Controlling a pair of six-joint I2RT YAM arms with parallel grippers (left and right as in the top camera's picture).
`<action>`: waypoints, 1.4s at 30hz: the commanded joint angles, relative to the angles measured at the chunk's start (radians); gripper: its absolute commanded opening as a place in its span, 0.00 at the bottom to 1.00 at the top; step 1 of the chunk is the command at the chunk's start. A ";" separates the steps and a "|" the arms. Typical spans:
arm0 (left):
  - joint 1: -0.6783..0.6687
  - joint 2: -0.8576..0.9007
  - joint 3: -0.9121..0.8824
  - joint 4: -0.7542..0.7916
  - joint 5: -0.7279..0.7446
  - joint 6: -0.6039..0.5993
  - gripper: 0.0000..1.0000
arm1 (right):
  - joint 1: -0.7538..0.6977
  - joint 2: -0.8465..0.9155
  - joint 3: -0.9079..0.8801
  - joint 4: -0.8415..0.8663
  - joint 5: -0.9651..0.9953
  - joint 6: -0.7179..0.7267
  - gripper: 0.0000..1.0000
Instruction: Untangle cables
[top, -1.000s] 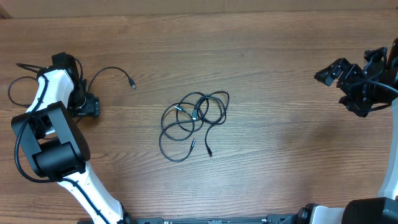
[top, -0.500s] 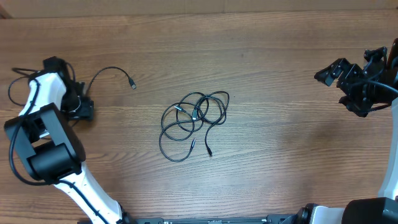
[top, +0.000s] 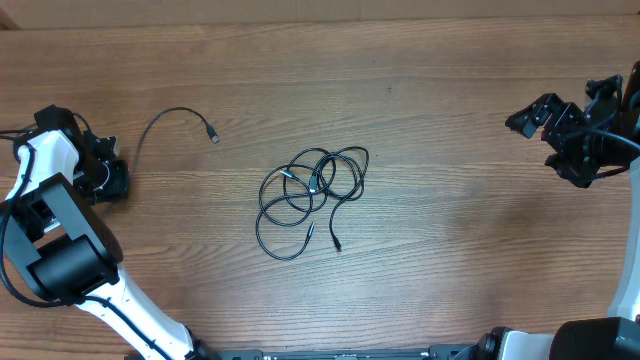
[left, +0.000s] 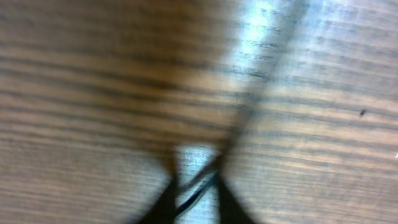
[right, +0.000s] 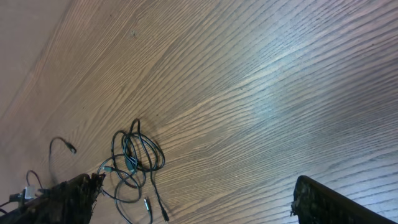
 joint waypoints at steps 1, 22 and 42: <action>-0.007 0.004 -0.010 0.019 0.093 0.006 0.04 | 0.003 -0.012 -0.003 0.001 -0.005 -0.007 1.00; -0.039 0.003 0.935 0.006 1.023 -1.128 0.04 | 0.003 -0.012 -0.003 -0.003 -0.006 -0.006 1.00; -0.282 0.004 1.025 0.298 0.663 -1.654 0.04 | 0.003 -0.012 -0.003 -0.004 -0.005 -0.003 1.00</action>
